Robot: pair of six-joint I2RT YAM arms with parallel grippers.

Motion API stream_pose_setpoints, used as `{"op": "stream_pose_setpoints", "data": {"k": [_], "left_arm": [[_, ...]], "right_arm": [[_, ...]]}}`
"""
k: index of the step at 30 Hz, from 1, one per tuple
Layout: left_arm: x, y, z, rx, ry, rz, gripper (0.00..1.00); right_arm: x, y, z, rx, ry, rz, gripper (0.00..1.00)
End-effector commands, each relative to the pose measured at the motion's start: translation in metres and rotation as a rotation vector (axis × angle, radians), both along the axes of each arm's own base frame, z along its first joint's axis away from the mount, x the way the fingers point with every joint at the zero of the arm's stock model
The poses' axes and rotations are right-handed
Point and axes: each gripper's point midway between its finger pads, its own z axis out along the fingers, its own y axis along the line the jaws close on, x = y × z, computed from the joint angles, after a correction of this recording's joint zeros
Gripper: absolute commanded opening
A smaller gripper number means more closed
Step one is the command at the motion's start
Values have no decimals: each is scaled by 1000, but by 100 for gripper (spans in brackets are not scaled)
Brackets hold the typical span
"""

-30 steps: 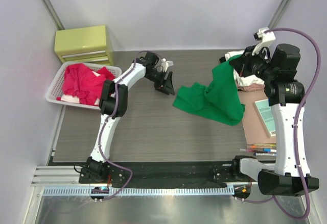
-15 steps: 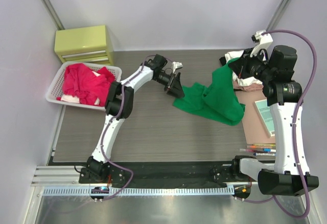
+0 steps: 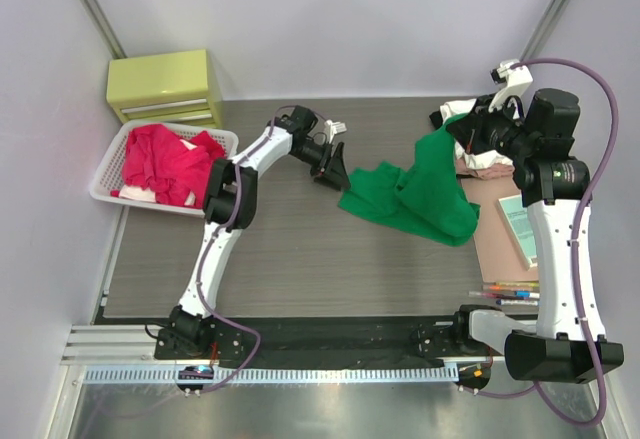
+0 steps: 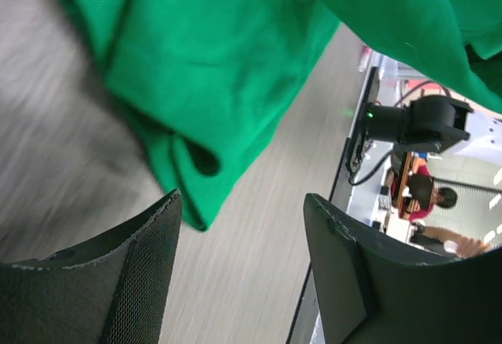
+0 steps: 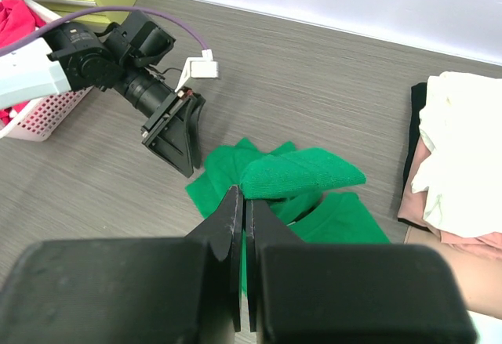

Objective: Fold and stack the t-shirts

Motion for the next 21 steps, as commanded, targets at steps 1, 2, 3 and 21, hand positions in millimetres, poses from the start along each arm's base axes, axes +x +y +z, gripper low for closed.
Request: {"op": "stream_pose_setpoints", "data": {"k": [1, 2, 3, 21], "left_arm": [[13, 6, 12, 51, -101, 10, 65], [18, 7, 10, 68, -123, 20, 64], [22, 9, 5, 98, -137, 36, 64], [18, -27, 15, -35, -74, 15, 62]], "right_arm": [[4, -1, 10, -9, -56, 1, 1], [3, -1, 9, -8, -55, 2, 1], [3, 0, 6, -8, -50, 4, 1], [6, -4, -7, -34, -28, -6, 1]]}}
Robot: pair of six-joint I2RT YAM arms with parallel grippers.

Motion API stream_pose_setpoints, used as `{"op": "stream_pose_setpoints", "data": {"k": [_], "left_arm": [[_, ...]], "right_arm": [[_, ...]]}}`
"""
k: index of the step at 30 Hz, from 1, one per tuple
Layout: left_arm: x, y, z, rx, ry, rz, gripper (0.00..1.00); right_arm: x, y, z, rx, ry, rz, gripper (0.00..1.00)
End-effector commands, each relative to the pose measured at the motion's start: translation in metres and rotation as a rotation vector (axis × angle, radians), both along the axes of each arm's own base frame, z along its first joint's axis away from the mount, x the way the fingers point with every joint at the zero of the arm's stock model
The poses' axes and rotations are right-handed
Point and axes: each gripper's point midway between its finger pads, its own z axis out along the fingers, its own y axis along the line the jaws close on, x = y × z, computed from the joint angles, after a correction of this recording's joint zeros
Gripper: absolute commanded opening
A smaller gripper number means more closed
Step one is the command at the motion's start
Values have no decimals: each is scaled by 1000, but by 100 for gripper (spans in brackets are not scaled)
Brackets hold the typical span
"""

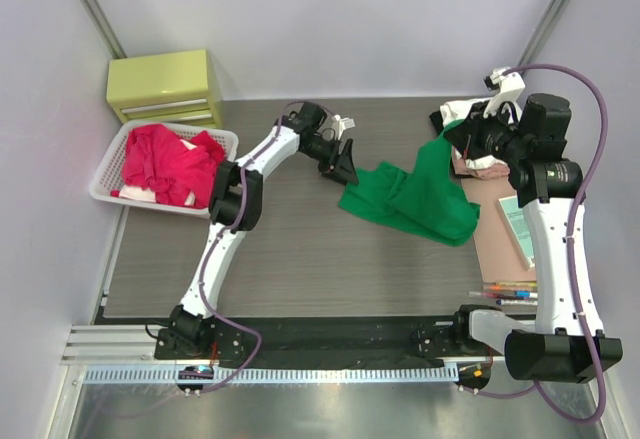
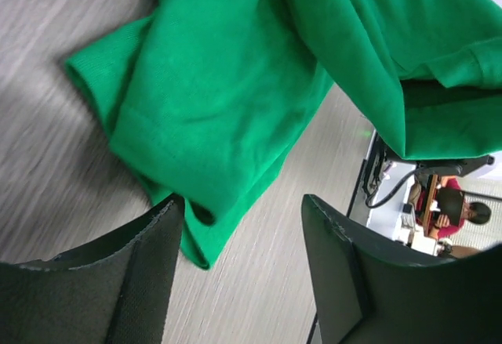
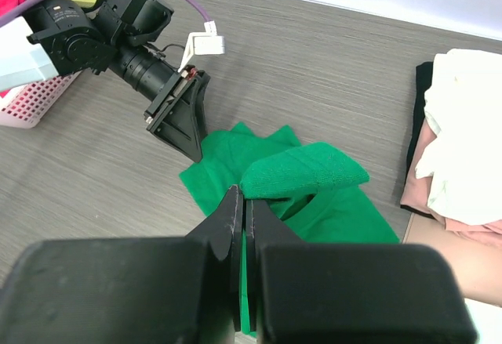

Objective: Fold and stack the t-shirts

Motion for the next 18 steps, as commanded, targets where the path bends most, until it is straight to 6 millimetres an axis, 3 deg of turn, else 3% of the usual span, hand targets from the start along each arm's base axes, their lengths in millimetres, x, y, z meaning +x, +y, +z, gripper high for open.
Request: {"op": "stream_pose_setpoints", "data": {"k": [1, 2, 3, 4, 5, 11, 14, 15, 16, 18], "left_arm": [[3, -12, 14, -77, 9, -12, 58], [2, -13, 15, -79, 15, -9, 52], [1, -13, 14, -77, 19, -9, 36], [1, -13, 14, -77, 21, -9, 27], [1, -13, 13, -74, 24, -8, 0], [-2, -4, 8, -25, 6, -8, 0], [5, 8, 14, 54, -87, 8, 0], [5, 17, 34, 95, -142, 10, 0], [12, 27, 40, 148, -238, 7, 0], [15, 41, 69, 178, -318, 26, 0]], "right_arm": [[4, -4, 16, -26, -71, -13, 1], [4, -5, 17, -30, -76, -13, 1], [4, -5, 17, -32, -75, -14, 1], [4, -6, 18, -34, -76, -19, 1], [4, -6, 17, -35, -74, -18, 1], [3, -6, 14, -38, -65, -15, 1], [3, -7, 6, -47, -50, -16, 1], [3, -8, 2, -52, -41, -19, 1], [4, -9, -4, -61, -28, -18, 1], [4, -10, -21, -71, 11, -19, 1]]}}
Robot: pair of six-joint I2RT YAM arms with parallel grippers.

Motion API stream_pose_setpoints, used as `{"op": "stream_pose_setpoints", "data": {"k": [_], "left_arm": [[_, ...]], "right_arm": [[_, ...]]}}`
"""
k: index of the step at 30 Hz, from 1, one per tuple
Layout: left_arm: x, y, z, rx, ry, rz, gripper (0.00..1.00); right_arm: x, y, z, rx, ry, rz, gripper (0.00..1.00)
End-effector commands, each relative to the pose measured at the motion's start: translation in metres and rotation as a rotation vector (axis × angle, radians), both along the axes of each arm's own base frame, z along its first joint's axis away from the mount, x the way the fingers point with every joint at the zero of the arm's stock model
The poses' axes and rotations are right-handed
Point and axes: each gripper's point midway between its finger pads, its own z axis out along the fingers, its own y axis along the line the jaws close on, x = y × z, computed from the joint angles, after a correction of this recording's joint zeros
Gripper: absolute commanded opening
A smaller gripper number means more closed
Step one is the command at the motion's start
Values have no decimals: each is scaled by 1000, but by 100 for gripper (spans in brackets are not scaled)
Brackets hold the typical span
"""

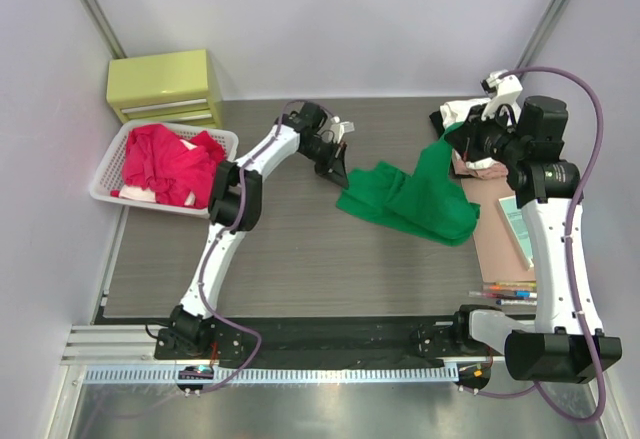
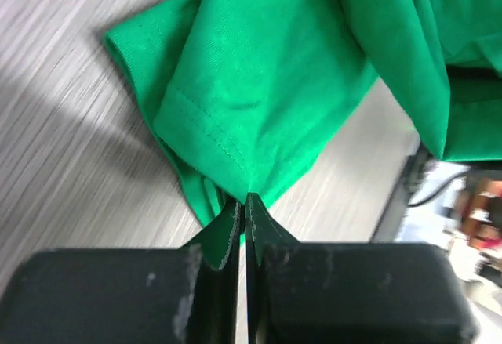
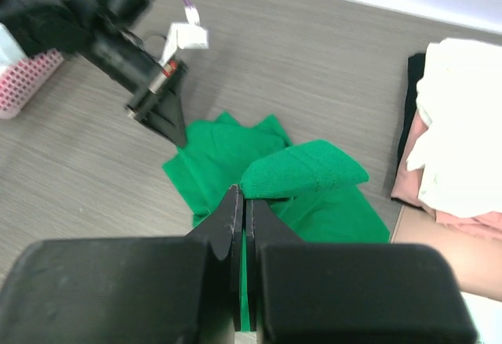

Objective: Fold and stack the t-shirts

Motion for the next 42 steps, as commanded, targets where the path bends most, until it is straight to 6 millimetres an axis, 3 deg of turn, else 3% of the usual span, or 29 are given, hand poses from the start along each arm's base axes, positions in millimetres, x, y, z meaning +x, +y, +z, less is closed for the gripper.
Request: {"op": "stream_pose_setpoints", "data": {"k": [1, 3, 4, 6, 7, 8, 10, 11, 12, 15, 16, 17, 21, 26, 28, 30, 31, 33, 37, 42], "left_arm": [[10, 38, 120, 63, -337, 15, 0], [10, 58, 152, 52, -370, 56, 0], [0, 69, 188, 26, -416, 72, 0], [-6, 93, 213, 6, -430, 115, 0], [-20, 105, 245, -15, -490, 132, 0], [-27, 120, 246, -4, -485, 155, 0], [-44, 136, 262, -3, -524, 180, 0], [-66, 149, 281, -8, -588, 194, 0], [-75, 158, 285, 13, -614, 216, 0], [-117, 190, 317, 9, -739, 283, 0], [-123, 204, 323, 16, -760, 324, 0], [-143, 213, 333, 12, -801, 344, 0], [-178, 231, 328, 49, -846, 366, 0], [-196, 240, 308, 101, -829, 382, 0], [-209, 238, 314, 66, -829, 395, 0], [-220, 235, 324, 25, -836, 403, 0], [-243, 238, 342, -4, -905, 422, 0], [-256, 240, 346, -7, -936, 415, 0], [-276, 245, 366, -31, -1037, 443, 0], [-294, 262, 409, -21, -1253, 553, 0]], "right_arm": [[2, -7, -22, -46, 30, -11, 1], [-2, -7, -32, -51, 50, -12, 1], [-4, -8, -31, -54, 46, -17, 1], [-16, -7, -12, -60, -6, -17, 1], [-23, -7, -7, -60, -6, -18, 1], [-34, -5, 19, -63, -71, -14, 1], [-55, -1, 34, -65, -85, 7, 1], [-65, -1, 55, -86, -139, 13, 1], [-78, -2, 69, -104, -180, 7, 1], [-110, -21, 96, -186, -265, -77, 1], [-116, -25, 99, -205, -280, -100, 1], [-122, -29, 103, -221, -302, -125, 1], [-138, -30, 107, -203, -350, -155, 1], [-145, -26, 103, -173, -368, -158, 1], [-151, -28, 108, -181, -388, -172, 1], [-161, -27, 117, -188, -417, -180, 1], [-180, -18, 144, -169, -493, -173, 1], [-192, -5, 159, -131, -532, -132, 1], [-227, 13, 187, -135, -643, -118, 1], [-276, 39, 222, -174, -803, -107, 1]]}}
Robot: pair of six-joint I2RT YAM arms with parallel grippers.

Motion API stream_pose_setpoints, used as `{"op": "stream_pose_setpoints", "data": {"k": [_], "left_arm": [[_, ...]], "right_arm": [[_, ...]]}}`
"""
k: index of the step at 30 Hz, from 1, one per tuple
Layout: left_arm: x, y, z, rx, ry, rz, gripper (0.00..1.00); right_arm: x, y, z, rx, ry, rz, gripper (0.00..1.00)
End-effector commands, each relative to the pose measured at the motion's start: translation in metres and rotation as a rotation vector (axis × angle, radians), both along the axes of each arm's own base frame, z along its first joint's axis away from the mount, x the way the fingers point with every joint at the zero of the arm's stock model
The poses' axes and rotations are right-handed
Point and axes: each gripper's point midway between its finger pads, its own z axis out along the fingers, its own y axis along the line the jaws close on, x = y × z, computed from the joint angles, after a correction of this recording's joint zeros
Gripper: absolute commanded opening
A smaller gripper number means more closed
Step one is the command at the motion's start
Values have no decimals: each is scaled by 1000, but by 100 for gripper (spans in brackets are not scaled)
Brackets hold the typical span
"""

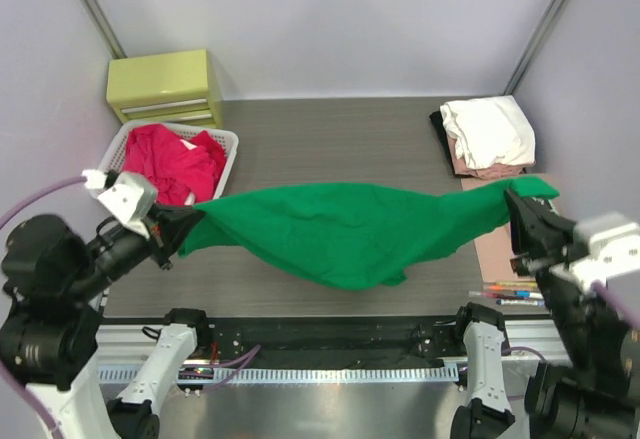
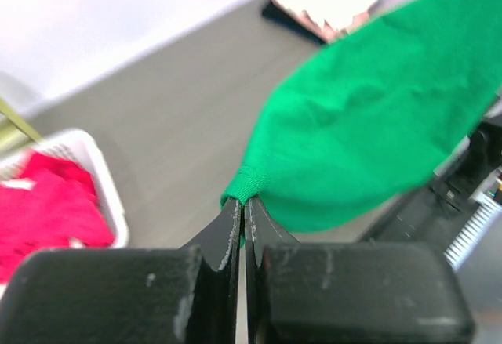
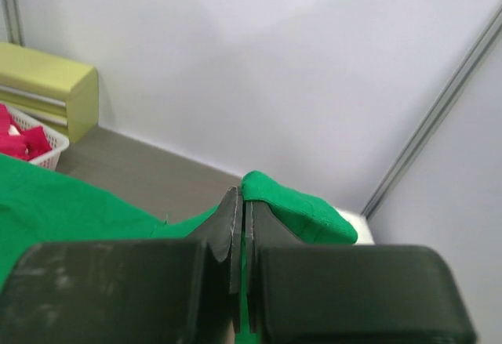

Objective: Fold and stack the t-shirts

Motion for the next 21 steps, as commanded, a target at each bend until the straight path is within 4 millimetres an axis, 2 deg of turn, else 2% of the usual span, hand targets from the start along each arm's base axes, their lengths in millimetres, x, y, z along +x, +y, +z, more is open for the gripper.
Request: {"op": "stream_pose_setpoints", "data": {"k": [1, 4, 7, 10, 13, 15, 18, 19, 21], "left_arm": [[-7, 18, 41, 7, -197, 117, 0], [-9, 26, 61, 28, -274, 163, 0], [-26, 26, 89, 3, -343, 164, 0], [-38, 23, 101, -11, -380, 144, 0], [-46, 28, 109, -3, -428, 171, 0], [-45, 32, 110, 7, -432, 192, 0], [-28, 27, 98, 0, -380, 168, 0], [-17, 19, 81, -3, -318, 127, 0], [-2, 13, 68, -12, -281, 95, 0]], "right_arm": [[-44, 32, 38, -43, -164, 64, 1], [-47, 28, 56, -53, -207, 36, 1], [-65, 33, 78, -80, -279, 23, 1], [-76, 41, 84, -87, -305, 46, 1], [-83, 42, 87, -87, -327, 36, 1], [-80, 40, 87, -84, -323, 31, 1], [-62, 32, 80, -64, -275, 37, 1], [-55, 29, 77, -54, -258, 39, 1], [-30, 14, 64, -24, -195, 24, 1]]}}
